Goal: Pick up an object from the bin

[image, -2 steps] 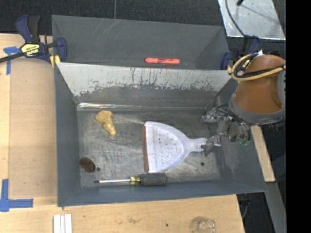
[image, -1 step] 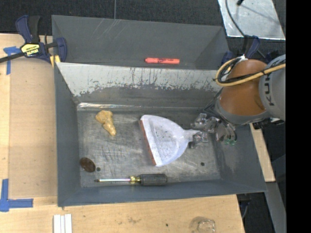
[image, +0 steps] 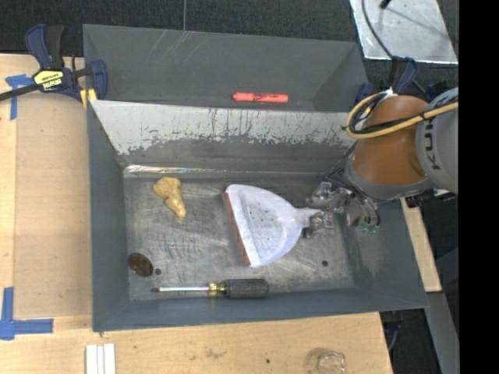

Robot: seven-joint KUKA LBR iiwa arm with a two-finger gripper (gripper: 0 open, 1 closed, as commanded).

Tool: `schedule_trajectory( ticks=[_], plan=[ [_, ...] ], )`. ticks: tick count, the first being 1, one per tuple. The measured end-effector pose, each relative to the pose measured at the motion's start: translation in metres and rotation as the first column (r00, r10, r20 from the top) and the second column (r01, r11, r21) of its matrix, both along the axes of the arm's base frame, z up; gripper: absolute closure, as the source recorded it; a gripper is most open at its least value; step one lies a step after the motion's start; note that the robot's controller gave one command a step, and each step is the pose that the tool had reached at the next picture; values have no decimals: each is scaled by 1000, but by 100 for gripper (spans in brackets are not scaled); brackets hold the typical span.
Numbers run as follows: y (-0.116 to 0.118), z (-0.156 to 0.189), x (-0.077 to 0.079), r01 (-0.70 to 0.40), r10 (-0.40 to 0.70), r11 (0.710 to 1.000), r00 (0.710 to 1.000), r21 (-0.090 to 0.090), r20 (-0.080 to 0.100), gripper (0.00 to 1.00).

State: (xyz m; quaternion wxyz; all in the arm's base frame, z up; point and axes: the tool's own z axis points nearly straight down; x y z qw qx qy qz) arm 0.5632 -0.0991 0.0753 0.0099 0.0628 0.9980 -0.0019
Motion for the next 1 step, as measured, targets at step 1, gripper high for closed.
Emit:
schedule_trajectory(
  ticks=[1],
  plan=[
    [3, 195, -13, -55, 55, 998, 998, 4, -19, 100]
  ],
)
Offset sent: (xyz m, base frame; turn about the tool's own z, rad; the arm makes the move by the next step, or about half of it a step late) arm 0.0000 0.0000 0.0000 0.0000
